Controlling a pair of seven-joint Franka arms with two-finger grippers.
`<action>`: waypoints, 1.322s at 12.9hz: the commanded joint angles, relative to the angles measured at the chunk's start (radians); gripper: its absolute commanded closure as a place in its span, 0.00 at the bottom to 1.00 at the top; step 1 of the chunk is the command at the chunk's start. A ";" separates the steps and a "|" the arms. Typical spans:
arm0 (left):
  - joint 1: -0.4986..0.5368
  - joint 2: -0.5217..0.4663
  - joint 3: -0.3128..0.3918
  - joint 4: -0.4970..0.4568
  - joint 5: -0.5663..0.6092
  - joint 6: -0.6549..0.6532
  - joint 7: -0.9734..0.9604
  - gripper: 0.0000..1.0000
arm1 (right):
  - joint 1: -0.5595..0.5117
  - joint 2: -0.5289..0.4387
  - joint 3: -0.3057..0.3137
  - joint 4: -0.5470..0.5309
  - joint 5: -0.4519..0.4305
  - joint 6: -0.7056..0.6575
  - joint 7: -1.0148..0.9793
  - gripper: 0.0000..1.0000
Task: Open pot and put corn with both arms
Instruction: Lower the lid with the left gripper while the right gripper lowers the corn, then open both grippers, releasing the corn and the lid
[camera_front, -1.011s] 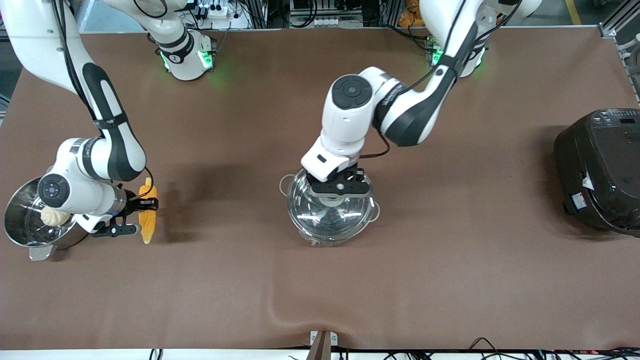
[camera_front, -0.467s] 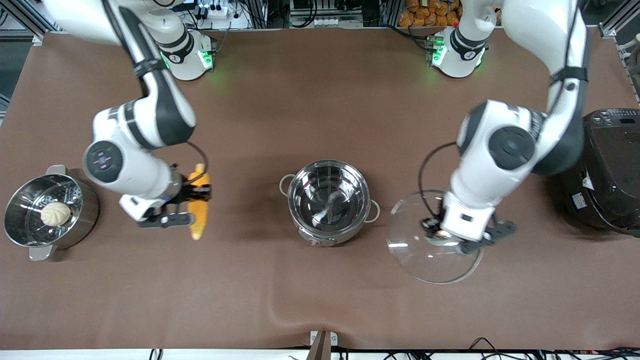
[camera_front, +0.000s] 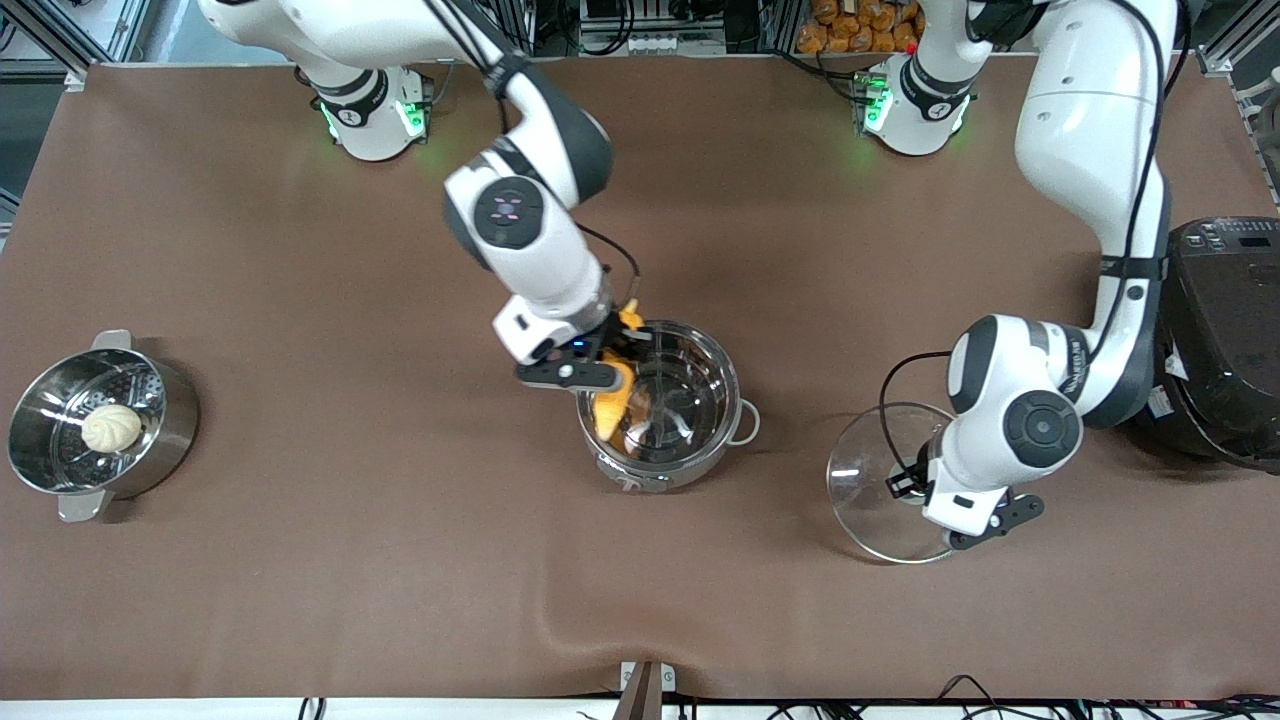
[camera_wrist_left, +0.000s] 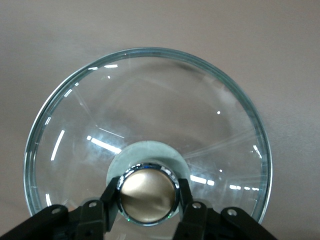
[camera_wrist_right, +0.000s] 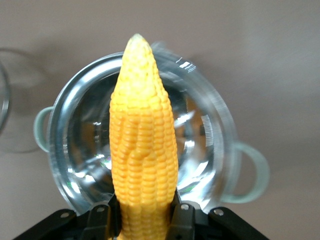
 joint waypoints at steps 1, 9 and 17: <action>-0.003 0.006 0.001 0.005 -0.013 0.037 0.016 1.00 | 0.043 0.164 -0.012 0.176 0.011 0.025 0.115 0.82; 0.011 -0.074 0.001 -0.014 -0.009 0.025 0.022 0.00 | 0.025 0.181 -0.012 0.177 0.016 0.008 0.113 0.09; 0.026 -0.459 0.001 -0.014 -0.002 -0.400 0.221 0.00 | -0.347 -0.096 -0.026 0.145 0.014 -0.410 -0.230 0.00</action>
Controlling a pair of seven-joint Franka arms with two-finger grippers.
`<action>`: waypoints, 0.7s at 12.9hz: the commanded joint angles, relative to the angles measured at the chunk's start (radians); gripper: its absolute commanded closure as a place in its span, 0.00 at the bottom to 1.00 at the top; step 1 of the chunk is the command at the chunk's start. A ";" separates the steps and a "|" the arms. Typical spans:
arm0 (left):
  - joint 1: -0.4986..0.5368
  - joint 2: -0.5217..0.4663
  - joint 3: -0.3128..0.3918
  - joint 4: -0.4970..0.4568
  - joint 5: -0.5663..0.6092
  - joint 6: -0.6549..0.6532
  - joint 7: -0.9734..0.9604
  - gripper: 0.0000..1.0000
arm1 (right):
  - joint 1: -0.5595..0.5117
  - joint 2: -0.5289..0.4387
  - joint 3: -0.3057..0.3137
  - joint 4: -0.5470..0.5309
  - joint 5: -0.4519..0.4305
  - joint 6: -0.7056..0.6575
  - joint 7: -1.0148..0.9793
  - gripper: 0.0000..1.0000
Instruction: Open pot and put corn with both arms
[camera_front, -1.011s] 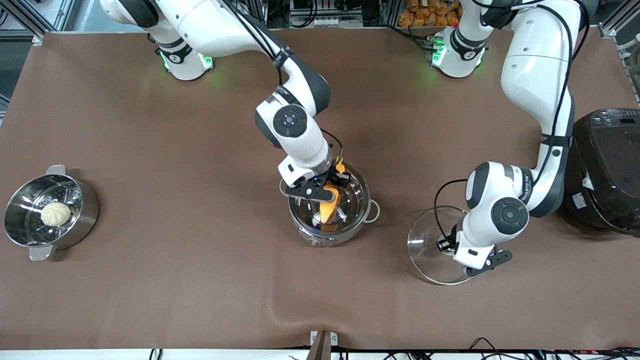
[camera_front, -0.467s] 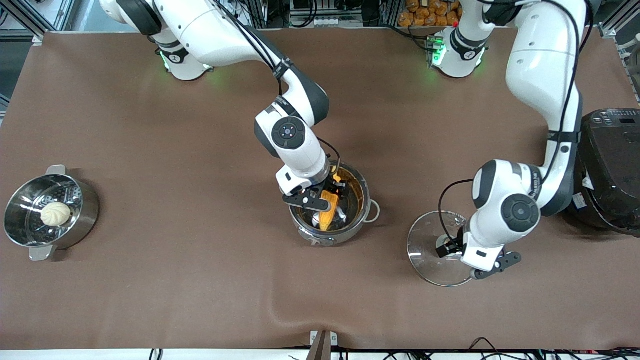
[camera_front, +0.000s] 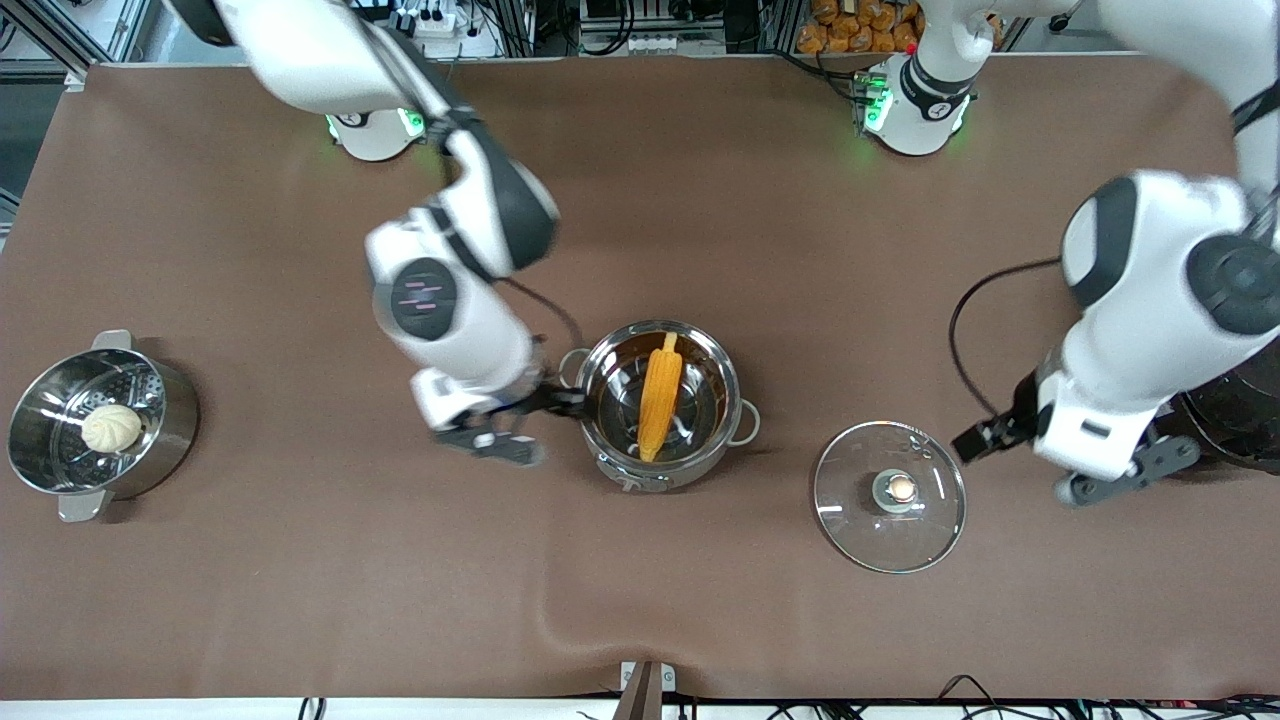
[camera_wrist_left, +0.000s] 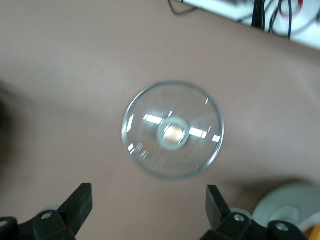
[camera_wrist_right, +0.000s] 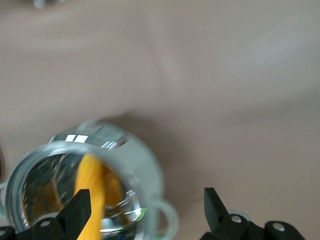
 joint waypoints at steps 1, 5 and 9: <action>0.001 -0.120 -0.006 -0.040 -0.002 -0.126 0.109 0.00 | -0.155 -0.118 0.022 -0.055 0.009 -0.156 -0.195 0.00; 0.004 -0.223 -0.011 -0.042 -0.002 -0.277 0.287 0.00 | -0.297 -0.209 0.017 -0.057 -0.197 -0.346 -0.484 0.00; 0.100 -0.333 -0.078 -0.088 -0.028 -0.332 0.425 0.00 | -0.378 -0.353 0.019 -0.093 -0.200 -0.395 -0.521 0.00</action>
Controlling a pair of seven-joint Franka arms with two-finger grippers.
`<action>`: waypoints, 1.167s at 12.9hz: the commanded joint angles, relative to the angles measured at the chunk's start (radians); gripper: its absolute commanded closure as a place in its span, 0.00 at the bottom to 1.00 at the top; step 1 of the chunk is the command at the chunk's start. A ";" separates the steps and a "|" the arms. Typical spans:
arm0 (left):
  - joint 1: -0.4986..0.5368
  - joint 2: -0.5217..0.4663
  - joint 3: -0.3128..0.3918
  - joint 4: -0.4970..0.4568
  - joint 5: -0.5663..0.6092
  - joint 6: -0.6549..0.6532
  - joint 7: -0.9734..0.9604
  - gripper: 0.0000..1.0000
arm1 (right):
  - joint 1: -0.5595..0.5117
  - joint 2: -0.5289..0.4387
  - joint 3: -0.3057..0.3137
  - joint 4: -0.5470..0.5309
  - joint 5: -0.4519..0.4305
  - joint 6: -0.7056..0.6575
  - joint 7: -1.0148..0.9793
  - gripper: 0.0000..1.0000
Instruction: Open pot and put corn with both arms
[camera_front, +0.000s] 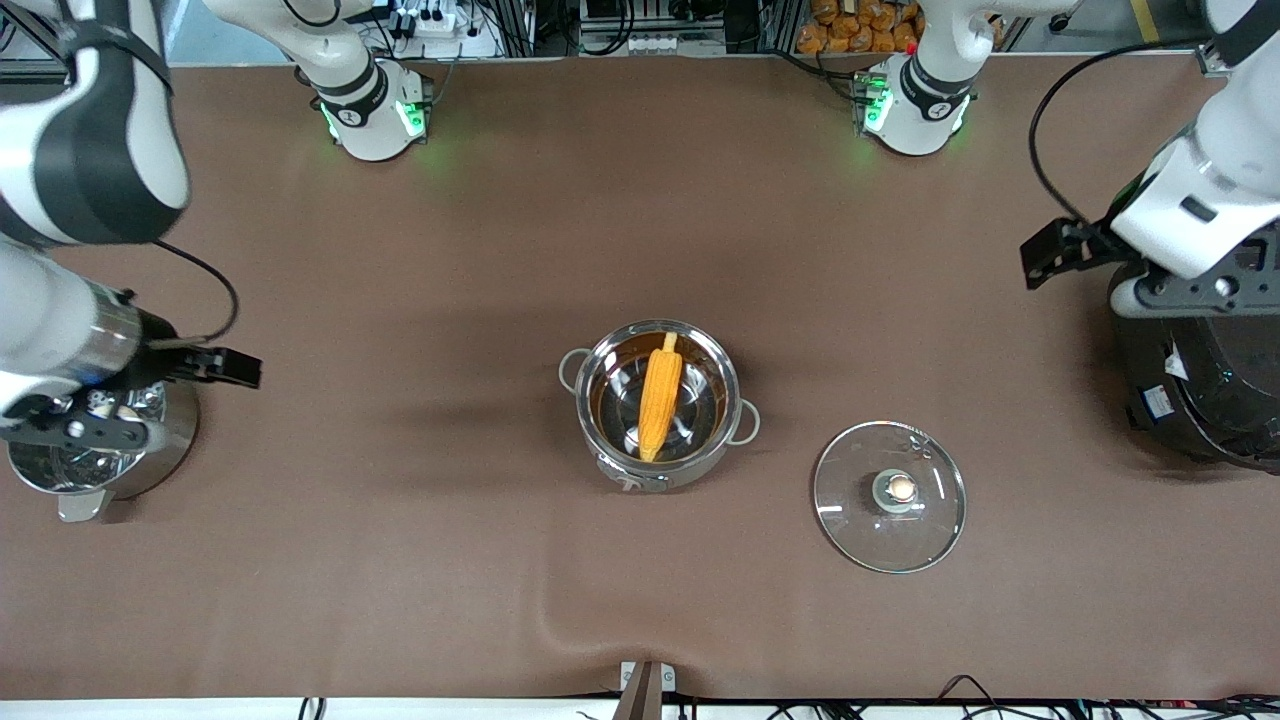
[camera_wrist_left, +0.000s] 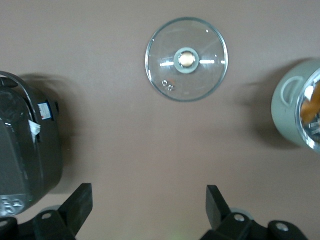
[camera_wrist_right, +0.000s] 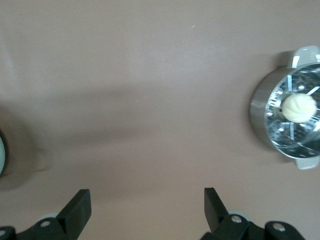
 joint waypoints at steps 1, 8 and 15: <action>0.074 -0.078 -0.070 -0.063 -0.025 -0.007 0.054 0.00 | -0.053 -0.146 0.022 -0.107 -0.019 0.011 -0.019 0.00; 0.090 -0.142 -0.088 -0.124 -0.069 -0.004 0.071 0.00 | -0.126 -0.415 0.019 -0.466 0.010 0.212 -0.125 0.00; 0.091 -0.129 -0.088 -0.116 -0.077 -0.003 0.066 0.00 | -0.165 -0.409 0.015 -0.381 0.073 0.069 -0.109 0.00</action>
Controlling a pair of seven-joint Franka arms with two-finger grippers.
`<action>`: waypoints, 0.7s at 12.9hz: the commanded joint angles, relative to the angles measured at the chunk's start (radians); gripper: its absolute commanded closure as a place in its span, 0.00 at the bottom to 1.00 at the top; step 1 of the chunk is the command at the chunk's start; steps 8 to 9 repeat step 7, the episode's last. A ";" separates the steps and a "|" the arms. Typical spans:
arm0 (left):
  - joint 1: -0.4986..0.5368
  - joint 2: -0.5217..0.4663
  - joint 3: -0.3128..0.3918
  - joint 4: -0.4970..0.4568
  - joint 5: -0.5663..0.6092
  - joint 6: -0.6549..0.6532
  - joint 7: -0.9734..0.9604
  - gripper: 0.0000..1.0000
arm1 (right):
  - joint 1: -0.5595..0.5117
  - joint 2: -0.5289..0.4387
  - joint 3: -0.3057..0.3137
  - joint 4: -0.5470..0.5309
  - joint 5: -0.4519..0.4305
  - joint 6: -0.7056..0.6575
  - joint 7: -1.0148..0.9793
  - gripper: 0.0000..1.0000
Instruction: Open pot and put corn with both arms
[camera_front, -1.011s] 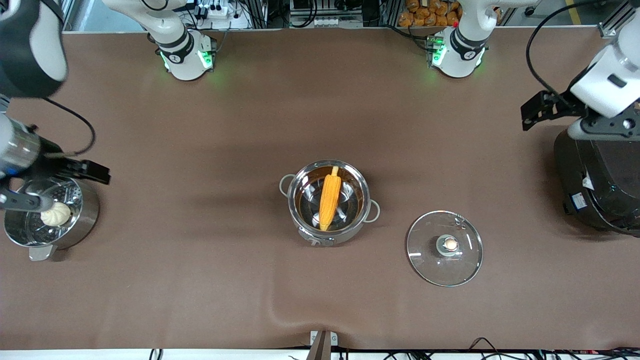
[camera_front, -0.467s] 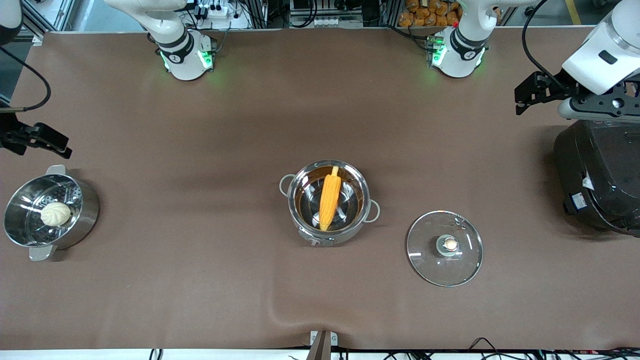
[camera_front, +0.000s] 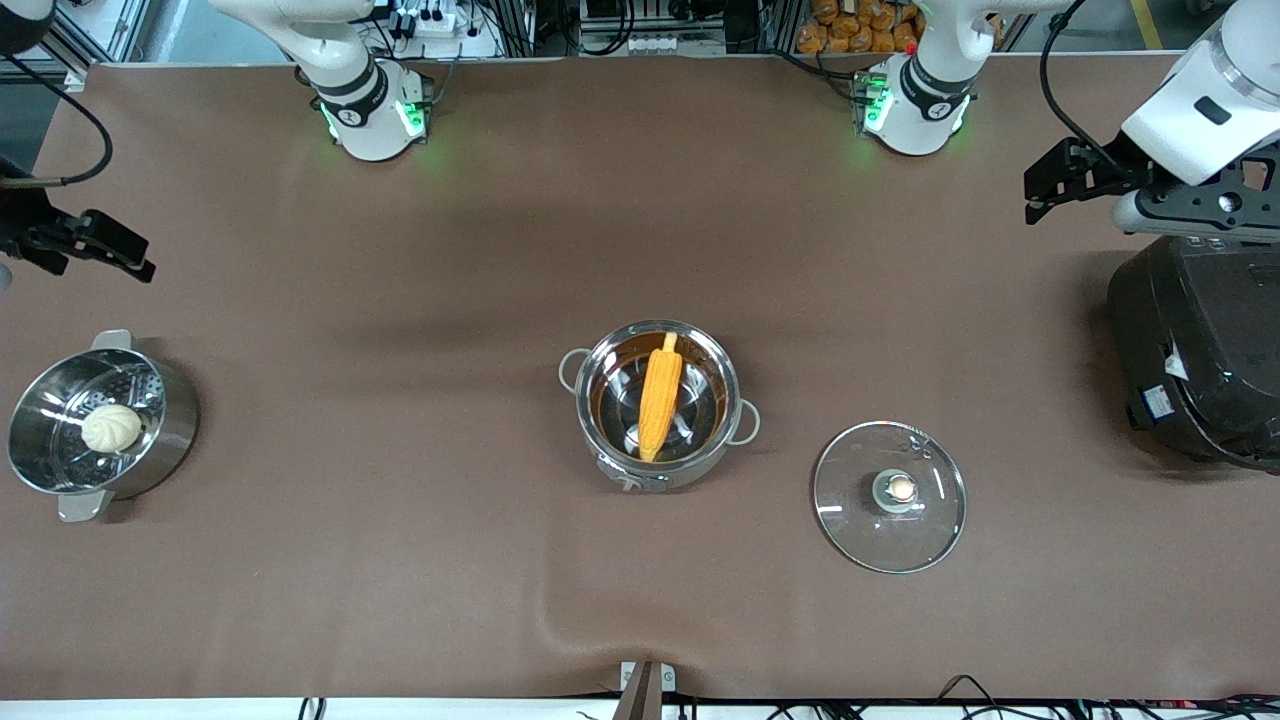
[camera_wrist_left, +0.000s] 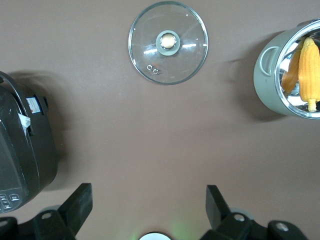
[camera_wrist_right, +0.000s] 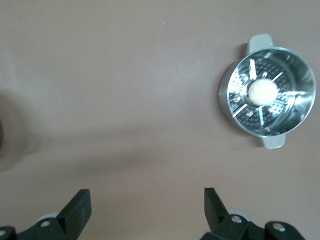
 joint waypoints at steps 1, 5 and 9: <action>0.015 -0.016 -0.002 -0.011 -0.025 0.005 0.014 0.00 | -0.042 -0.008 0.013 0.020 0.040 -0.034 -0.010 0.00; 0.015 -0.015 -0.002 -0.011 -0.025 0.009 0.014 0.00 | -0.039 -0.001 0.015 0.020 0.026 -0.031 -0.011 0.00; 0.017 -0.012 -0.002 -0.005 -0.025 0.015 0.014 0.00 | -0.041 -0.001 0.015 0.020 0.026 -0.037 -0.011 0.00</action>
